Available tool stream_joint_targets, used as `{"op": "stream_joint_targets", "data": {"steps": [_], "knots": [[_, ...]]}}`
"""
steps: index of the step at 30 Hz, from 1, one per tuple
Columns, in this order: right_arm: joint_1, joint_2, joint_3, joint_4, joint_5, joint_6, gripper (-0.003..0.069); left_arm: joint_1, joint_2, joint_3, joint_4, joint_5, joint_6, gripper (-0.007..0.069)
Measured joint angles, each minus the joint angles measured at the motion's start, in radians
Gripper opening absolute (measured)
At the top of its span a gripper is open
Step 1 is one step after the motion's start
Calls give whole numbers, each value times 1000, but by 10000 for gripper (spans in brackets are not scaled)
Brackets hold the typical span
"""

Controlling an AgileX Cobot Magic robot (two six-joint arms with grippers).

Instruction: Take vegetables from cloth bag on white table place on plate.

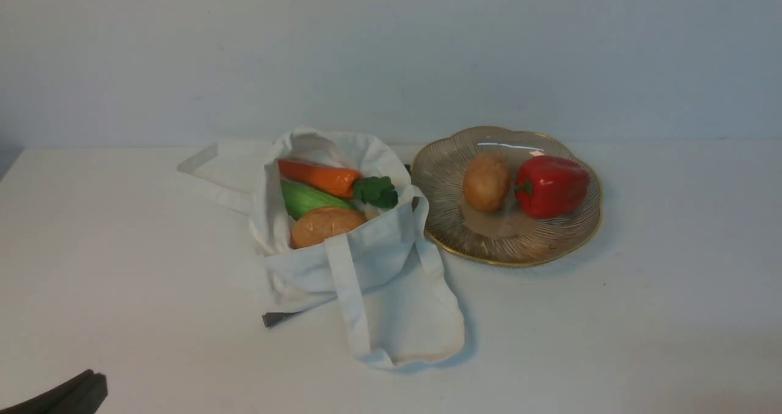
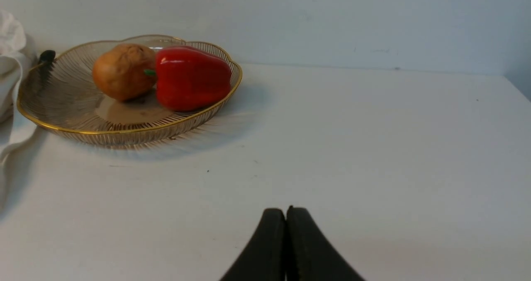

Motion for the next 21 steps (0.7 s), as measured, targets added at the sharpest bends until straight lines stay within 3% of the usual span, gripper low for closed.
{"op": "stream_joint_targets", "data": {"steps": [7,21], "knots": [[0,0,0,0,0,0,-15,175,-122,98,42,2,-66,-5],[0,0,0,0,0,0,-15,310,-129,105,74,80,-82,-5]]}}
